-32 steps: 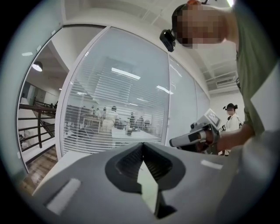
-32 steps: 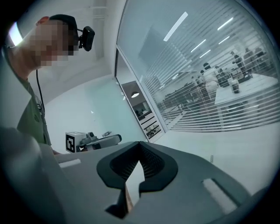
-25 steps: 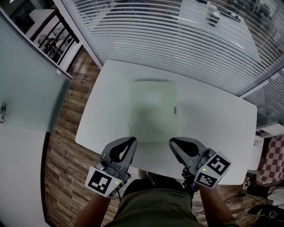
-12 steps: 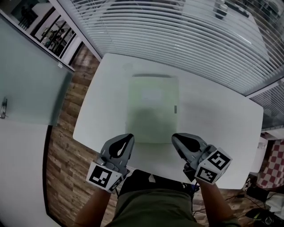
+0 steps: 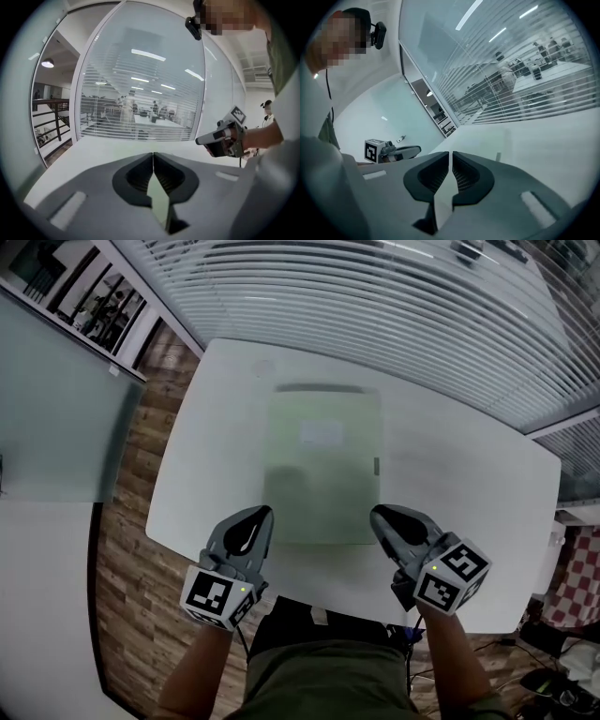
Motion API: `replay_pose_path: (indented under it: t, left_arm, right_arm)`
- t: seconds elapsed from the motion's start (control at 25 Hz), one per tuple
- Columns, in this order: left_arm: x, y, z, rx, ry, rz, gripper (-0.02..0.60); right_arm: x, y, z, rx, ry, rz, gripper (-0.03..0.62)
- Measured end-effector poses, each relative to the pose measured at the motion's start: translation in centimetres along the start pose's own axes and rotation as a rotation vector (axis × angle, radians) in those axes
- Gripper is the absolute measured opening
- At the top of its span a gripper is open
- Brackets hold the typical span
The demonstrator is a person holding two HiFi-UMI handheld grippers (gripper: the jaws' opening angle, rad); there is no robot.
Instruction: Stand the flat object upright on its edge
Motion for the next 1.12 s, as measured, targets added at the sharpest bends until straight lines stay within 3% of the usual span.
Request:
replay_pose_path:
  t: [0.2, 0.44, 0.72, 1.12]
  left_arm:
    - [1.7, 0.7, 2.3, -0.013, 0.027, 0.026, 0.003]
    - [3.9, 1.8, 5.0, -0.048, 0.052, 0.091, 0.035]
    - [5.8, 2.9, 6.6, -0.079, 0.074, 0.161, 0.104]
    - [7.9, 3.9, 8.4, -0.131, 0.07, 0.218, 0.204]
  right_arm:
    - [1.9, 1.0, -1.6, 0.013, 0.051, 0.031, 0.017]
    - [3.9, 2.4, -3.7, 0.04, 0.118, 0.072, 0.069]
    - [4.7, 2.6, -6.2, 0.045, 0.202, 0.089, 0.141]
    - [6.1, 4.0, -8.8, 0.072, 0.241, 0.137, 0.222]
Point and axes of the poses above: the fingertips, and each gripper's own axes: x forward along the fingers, z to its left, y out of its underside, the point moved 2 cm from there along -x, backward along the fingers, and after that the axes turned 14 degrees about -x, right-handed, at the moved point
